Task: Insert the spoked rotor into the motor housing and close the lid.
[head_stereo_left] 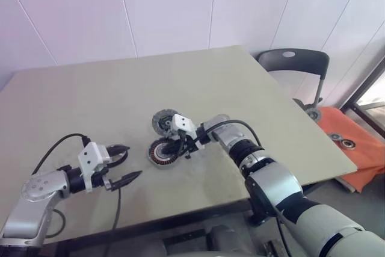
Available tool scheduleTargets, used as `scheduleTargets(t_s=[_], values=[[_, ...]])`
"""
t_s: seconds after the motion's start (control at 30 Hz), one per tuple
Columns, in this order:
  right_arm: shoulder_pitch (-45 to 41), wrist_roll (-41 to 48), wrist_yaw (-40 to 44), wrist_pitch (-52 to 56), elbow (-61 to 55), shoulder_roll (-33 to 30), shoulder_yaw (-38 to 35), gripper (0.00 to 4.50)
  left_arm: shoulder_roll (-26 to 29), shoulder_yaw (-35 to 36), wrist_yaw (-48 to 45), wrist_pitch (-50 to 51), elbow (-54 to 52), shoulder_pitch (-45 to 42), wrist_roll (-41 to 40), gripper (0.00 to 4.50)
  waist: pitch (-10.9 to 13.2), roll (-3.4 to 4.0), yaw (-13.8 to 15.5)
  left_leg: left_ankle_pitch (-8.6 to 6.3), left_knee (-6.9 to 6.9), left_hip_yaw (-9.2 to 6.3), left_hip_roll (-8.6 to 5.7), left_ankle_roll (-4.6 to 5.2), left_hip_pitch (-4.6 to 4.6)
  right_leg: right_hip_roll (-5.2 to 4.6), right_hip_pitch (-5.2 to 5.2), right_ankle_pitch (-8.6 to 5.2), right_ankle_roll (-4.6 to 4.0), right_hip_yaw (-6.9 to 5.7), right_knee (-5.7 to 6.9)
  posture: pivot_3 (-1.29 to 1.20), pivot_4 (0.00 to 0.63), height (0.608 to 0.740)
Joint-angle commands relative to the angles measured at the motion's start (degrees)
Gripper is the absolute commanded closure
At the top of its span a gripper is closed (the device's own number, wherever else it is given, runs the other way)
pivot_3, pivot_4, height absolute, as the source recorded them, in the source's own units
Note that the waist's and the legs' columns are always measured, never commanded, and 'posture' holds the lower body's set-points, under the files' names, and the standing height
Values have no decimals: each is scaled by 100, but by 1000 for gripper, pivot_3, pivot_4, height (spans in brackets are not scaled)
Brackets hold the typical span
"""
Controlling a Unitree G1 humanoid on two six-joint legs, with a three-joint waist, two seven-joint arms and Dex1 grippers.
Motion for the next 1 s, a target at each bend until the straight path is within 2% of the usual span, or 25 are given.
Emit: scheduleTargets(t_s=[0.03,0.47,0.63,1.0], values=[[-14,-22,93,113,-43,96,64,4479,-6,68,41,-90,-90,-11,6,0,0,0,-2,0,0,0,0,0,0,0,0,0,0,0,0,0,0,740],[-123,128,-625,21,39,239,-219,4479,-44,46,85,-88,-127,30,13,0,-1,-1,-18,0,-3,0,1,0,3,1,-1,-3,1,0,2,0,0,740],[-192,376,-159,388,-57,239,-382,4479,-63,9,98,-113,-101,29,32,0,0,0,-2,0,-3,0,0,0,1,1,-3,-2,1,0,2,0,0,740],[-132,229,-488,93,-29,182,-290,4479,-73,-44,113,-124,-81,-23,40,0,0,0,3,0,-3,0,0,0,-3,0,-5,-1,2,0,-2,0,0,740]])
